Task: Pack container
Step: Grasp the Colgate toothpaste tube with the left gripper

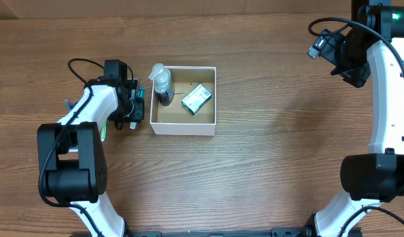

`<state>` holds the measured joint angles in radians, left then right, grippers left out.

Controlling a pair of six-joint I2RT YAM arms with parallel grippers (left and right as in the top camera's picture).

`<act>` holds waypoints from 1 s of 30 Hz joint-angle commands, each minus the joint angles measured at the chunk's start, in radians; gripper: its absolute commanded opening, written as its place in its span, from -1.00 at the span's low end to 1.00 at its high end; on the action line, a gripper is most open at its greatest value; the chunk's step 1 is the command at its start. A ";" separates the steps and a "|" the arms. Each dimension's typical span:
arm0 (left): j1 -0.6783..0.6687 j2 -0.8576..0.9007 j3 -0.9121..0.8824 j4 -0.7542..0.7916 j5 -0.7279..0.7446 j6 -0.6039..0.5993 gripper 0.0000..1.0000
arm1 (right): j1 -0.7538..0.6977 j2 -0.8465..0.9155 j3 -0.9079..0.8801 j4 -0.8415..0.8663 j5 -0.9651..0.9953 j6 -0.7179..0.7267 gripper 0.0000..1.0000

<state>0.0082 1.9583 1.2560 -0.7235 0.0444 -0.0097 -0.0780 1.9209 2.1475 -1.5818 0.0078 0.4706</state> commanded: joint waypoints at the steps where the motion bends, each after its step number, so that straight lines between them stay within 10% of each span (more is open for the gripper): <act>1: 0.000 0.009 0.085 -0.055 0.008 -0.021 -0.42 | -0.002 0.000 0.003 0.005 0.010 0.000 1.00; 7: 0.000 0.009 0.217 -0.175 0.008 -0.039 -0.48 | -0.002 0.000 0.003 0.005 0.010 0.000 1.00; 14: 0.000 0.011 0.196 -0.154 -0.026 0.042 -0.01 | -0.002 0.000 0.003 0.005 0.010 0.000 1.00; 30: -0.002 0.011 0.053 -0.044 0.017 0.195 0.04 | -0.002 0.000 0.003 0.005 0.010 0.000 1.00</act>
<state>0.0082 1.9606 1.3315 -0.7822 0.0334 0.1329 -0.0780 1.9209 2.1475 -1.5814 0.0078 0.4702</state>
